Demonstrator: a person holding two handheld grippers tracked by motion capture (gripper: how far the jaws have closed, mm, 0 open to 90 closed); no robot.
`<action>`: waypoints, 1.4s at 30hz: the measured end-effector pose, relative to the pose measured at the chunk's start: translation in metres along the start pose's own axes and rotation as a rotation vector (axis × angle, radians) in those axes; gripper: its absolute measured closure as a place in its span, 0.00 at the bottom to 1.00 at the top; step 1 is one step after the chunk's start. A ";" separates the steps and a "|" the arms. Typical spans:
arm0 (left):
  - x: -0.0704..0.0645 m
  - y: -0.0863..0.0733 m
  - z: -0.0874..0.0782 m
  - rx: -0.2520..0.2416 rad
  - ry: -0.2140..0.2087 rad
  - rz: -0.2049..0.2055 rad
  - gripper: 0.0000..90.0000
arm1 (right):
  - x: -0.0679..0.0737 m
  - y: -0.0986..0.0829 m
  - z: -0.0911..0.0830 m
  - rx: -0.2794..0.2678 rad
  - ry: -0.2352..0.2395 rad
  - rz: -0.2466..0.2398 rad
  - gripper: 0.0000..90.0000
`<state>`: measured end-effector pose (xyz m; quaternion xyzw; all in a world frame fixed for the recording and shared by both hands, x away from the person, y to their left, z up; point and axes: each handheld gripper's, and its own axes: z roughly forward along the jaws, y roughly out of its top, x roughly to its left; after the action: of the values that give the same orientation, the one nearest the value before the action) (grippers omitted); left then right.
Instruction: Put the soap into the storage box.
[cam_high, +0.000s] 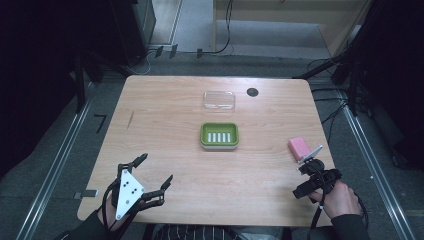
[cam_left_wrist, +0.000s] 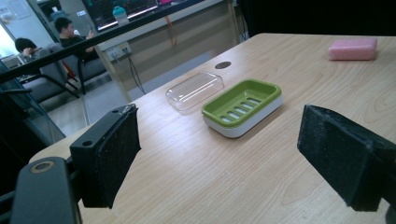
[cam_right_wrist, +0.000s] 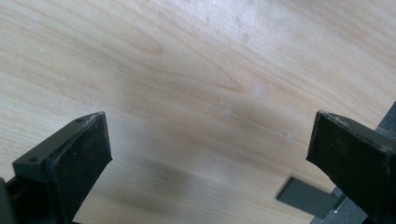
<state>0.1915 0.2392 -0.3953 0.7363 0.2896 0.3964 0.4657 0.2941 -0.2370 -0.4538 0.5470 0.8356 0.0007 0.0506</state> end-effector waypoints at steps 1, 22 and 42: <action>0.000 0.000 0.000 -0.001 -0.001 0.000 0.15 | 0.000 0.003 -0.001 -0.003 -0.005 -0.004 0.00; 0.000 0.000 0.000 0.001 -0.001 -0.004 0.15 | -0.018 0.037 -0.008 -0.048 0.000 -0.014 0.00; 0.000 0.000 0.001 0.005 -0.005 0.003 0.15 | -0.032 0.061 -0.007 -0.044 0.013 -0.012 0.00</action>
<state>0.1921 0.2391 -0.3954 0.7389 0.2883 0.3944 0.4640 0.3622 -0.2418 -0.4410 0.5407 0.8390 0.0223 0.0573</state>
